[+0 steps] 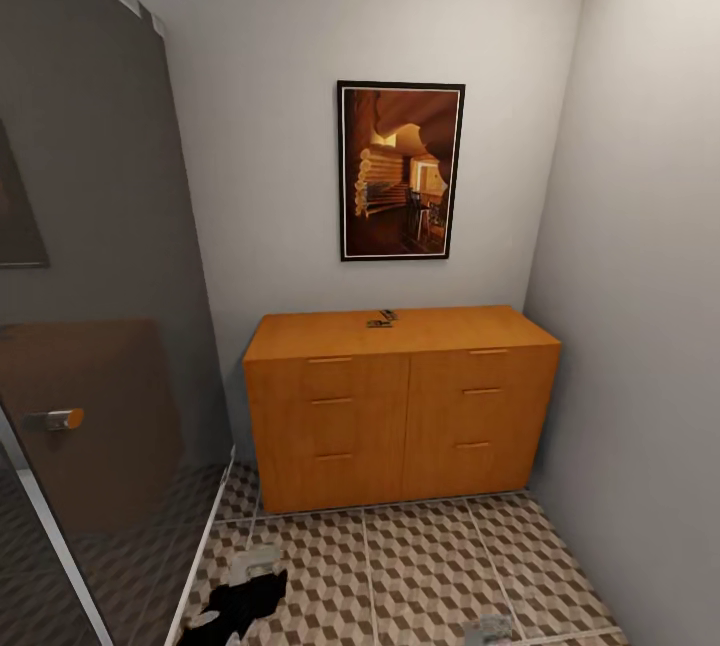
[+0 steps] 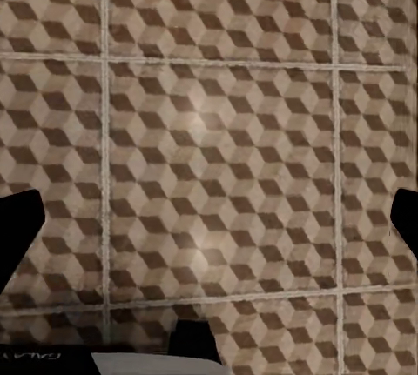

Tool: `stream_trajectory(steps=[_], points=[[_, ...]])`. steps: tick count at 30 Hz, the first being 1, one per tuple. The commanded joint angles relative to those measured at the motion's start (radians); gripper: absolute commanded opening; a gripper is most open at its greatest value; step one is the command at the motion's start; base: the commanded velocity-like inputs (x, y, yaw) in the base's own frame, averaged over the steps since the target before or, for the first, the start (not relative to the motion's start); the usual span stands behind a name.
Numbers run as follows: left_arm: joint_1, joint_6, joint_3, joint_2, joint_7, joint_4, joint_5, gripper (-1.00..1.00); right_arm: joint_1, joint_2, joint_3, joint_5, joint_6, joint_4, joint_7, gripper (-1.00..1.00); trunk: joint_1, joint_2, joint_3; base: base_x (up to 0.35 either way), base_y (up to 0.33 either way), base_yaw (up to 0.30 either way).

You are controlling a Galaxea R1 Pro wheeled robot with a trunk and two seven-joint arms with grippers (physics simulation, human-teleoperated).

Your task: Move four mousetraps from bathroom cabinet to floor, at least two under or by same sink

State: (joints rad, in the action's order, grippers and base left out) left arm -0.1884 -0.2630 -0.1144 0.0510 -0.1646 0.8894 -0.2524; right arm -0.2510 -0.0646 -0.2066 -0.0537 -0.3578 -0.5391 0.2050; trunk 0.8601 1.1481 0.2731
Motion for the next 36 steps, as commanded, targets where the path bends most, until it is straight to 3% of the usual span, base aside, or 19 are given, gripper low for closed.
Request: stream_trajectory(steps=[1, 2, 3, 6, 7, 14, 22, 27, 36], points=[[0.000, -0.049, -0.002, -0.001, -0.009, 0.080, 0.001, 1.00, 0.000, 0.001, -0.005, -0.007, -0.051, -0.079, 0.008, 1.00, 0.000, 0.001, 0.002, 0.000, 0.000, 0.000], [0.000, -0.088, -0.002, -0.001, -0.009, 0.142, 0.011, 1.00, 0.000, 0.002, -0.003, -0.008, -0.093, -0.142, 0.008, 1.00, 0.000, 0.001, 0.002, 0.000, 0.000, 0.000], [0.000, -0.164, -0.001, -0.001, -0.009, 0.262, 0.031, 1.00, 0.000, 0.007, 0.002, -0.009, -0.176, -0.264, 0.009, 1.00, 0.000, 0.001, 0.002, 0.000, 0.000, 0.000], [0.000, -0.267, 0.000, -0.001, -0.009, 0.419, 0.058, 1.00, -0.001, 0.019, 0.021, -0.010, -0.291, -0.429, 0.009, 1.00, 0.000, 0.001, 0.002, 0.000, 0.000, 0.000], [-0.001, -0.324, 0.000, 0.000, -0.009, 0.502, 0.074, 1.00, -0.001, 0.028, 0.041, -0.010, -0.359, -0.527, 0.010, 1.00, 0.000, 0.001, 0.002, 0.000, 0.000, 0.000], [-0.012, -0.431, 0.000, 0.000, -0.009, 0.632, 0.143, 1.00, -0.028, 0.046, 0.106, -0.004, -0.564, -0.846, 0.026, 1.00, 0.000, 0.001, 0.002, 0.000, 0.000, 0.000], [-0.035, -0.448, 0.000, -0.002, -0.008, 0.652, 0.189, 1.00, -0.191, 0.044, 0.120, -0.007, -0.684, -0.947, 0.096, 1.00, 0.000, 0.001, 0.002, 0.000, 0.000, 0.000], [-0.080, -0.439, 0.000, 0.002, -0.009, 0.654, 0.207, 1.00, -0.281, 0.041, 0.122, -0.010, -0.689, -0.960, 0.124, 1.00, 0.000, 0.001, 0.002, 0.000, 0.000, 0.000], [-0.166, -0.427, 0.000, 0.026, -0.026, 0.656, 0.215, 1.00, -0.333, 0.035, 0.121, -0.006, -0.689, -0.965, 0.140, 1.00, 0.000, 0.001, 0.002, 0.000, 0.000, 0.000]])
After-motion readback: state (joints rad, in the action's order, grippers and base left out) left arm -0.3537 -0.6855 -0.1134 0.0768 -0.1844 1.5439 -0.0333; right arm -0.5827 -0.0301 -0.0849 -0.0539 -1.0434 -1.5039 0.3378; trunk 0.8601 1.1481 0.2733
